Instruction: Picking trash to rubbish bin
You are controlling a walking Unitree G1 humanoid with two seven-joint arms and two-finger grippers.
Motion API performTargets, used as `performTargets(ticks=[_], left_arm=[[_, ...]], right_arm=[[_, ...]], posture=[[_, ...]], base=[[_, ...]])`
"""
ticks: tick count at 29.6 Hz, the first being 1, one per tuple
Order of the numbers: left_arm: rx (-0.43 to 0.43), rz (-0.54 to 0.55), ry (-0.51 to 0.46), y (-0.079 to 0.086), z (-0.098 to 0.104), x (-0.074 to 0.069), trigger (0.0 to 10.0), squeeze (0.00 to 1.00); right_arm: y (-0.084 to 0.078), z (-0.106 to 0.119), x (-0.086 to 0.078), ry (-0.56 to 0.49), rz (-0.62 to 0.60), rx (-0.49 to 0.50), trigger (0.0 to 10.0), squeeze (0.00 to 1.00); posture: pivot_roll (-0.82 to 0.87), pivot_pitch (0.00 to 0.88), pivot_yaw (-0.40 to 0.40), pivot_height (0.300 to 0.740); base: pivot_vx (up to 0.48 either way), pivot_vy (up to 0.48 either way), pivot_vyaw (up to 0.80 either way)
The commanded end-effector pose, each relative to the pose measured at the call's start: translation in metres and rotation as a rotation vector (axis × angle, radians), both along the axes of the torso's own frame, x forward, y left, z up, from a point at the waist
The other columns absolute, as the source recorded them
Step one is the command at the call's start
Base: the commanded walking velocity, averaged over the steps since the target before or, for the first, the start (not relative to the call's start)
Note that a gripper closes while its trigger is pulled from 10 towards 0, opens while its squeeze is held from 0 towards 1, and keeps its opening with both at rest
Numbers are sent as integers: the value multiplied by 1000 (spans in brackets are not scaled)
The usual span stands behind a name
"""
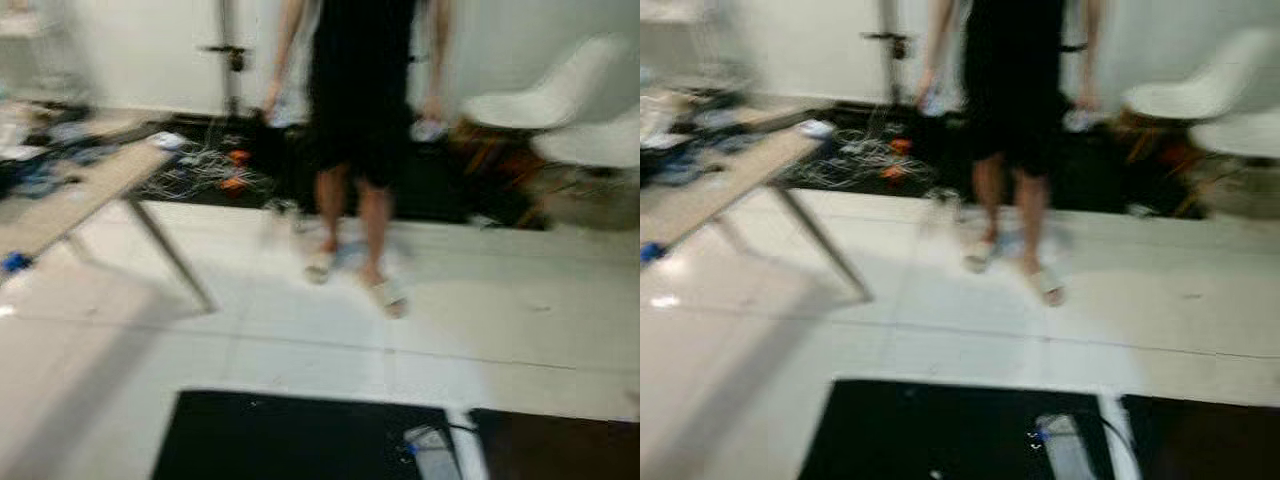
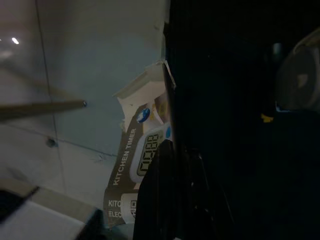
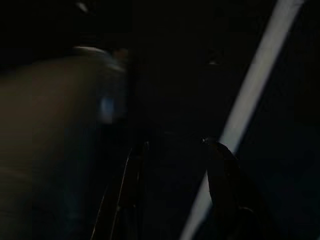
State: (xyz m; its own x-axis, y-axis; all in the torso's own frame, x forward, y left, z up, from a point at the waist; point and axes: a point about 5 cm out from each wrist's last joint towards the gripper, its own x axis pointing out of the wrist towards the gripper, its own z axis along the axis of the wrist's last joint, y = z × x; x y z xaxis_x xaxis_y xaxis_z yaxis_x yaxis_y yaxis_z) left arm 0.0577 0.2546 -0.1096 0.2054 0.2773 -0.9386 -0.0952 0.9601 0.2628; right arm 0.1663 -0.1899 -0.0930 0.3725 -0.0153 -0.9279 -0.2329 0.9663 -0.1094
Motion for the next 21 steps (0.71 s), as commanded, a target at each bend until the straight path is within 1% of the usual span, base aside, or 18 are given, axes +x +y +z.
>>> performTargets(ticks=[1,4,6,8,10,11,13,16,21], left_arm=[[-8,-4,-15,-2,0,7,10000,0],[-17,-46,-17,-6,0,10,10000,0],[-9,-65,-34,-6,1,17,10000,0],[-4,-60,-52,-6,2,24,10000,0],[0,-49,-71,-5,4,29,10000,0],[0,-52,-74,-5,4,30,10000,0],[-1,-62,-71,-6,4,30,10000,0],[-4,-75,-55,-7,3,28,10000,0],[-12,-67,-42,-8,2,24,10000,0]], right_arm=[[-1,3,8,-20,-7,-2,10000,0],[4,6,15,-40,-1,10,10000,0],[8,6,16,-41,4,15,10000,0],[11,6,16,-42,12,24,10000,0],[14,8,21,-68,-14,54,10000,0],[16,10,24,-87,-46,82,10000,0],[16,12,29,-111,-95,111,10000,0],[13,13,31,-116,-107,105,10000,0],[9,7,18,-71,-81,63,10000,0]], posture=[[50,0,50,740],[50,0,49,740],[54,0,44,740],[65,0,37,740],[61,0,42,740],[59,0,45,740],[55,0,53,740],[52,0,57,740],[61,0,52,740]], base=[[0,0,-788],[0,0,-788],[0,0,-788],[0,0,-788],[0,0,-788],[0,0,-788],[0,0,-788],[0,0,-788],[0,0,-788]])
